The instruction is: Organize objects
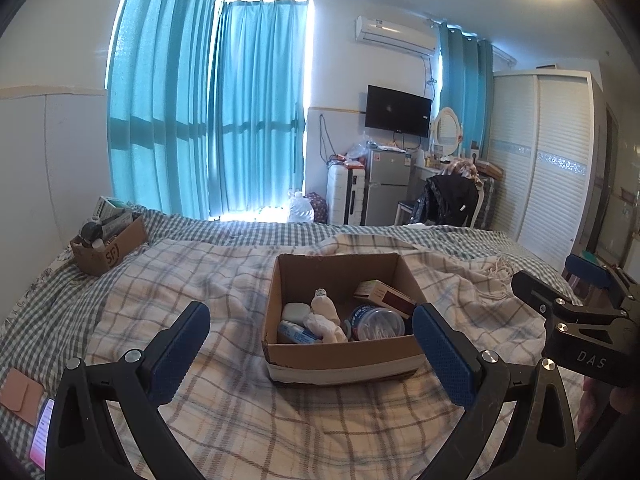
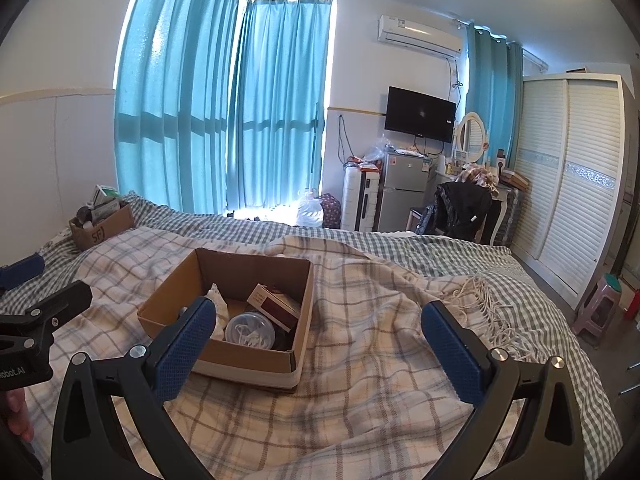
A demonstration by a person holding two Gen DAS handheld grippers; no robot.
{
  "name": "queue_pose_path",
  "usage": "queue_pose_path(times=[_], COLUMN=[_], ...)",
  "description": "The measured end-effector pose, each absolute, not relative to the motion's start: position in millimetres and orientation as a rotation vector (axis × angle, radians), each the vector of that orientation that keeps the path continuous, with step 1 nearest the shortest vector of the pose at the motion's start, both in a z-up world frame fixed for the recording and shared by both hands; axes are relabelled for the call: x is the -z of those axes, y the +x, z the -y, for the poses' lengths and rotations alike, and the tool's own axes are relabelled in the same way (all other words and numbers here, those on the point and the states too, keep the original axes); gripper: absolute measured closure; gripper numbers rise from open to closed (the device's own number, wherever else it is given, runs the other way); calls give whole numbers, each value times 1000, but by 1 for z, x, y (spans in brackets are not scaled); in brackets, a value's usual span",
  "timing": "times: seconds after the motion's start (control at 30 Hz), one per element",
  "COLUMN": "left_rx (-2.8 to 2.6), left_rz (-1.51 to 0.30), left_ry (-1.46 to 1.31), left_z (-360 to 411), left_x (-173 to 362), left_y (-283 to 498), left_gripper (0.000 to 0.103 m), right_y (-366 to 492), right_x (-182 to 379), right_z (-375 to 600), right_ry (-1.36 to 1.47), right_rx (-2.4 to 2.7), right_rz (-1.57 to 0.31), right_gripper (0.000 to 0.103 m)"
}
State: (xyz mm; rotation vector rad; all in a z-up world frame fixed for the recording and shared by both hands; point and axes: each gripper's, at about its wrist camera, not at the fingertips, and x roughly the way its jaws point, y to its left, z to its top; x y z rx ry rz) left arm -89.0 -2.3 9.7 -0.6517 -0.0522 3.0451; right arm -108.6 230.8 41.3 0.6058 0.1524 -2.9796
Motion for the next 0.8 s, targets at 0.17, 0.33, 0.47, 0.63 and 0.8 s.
queue_pose_path(times=[0.17, 0.33, 0.47, 0.63, 0.8], left_rx=[-3046, -3051, -3051, -3061, -3030], left_rz=[61, 57, 56, 35, 71], left_ry=[-655, -665, -662, -654, -663], left_z=[4, 3, 2, 1, 4], left_x=[-10, -7, -6, -8, -10], left_y=[-90, -91, -90, -89, -90], left_gripper=[0, 0, 0, 0, 0], right_y=[-109, -110, -110, -110, -110], right_x=[-42, -41, -40, -40, -40], right_z=[-231, -230, -231, -231, -231], right_ry=[608, 611, 616, 613, 614], right_rx=[2984, 2981, 2981, 2981, 2981], right_rz=[-150, -150, -149, -144, -143], right_gripper=[0, 0, 0, 0, 0])
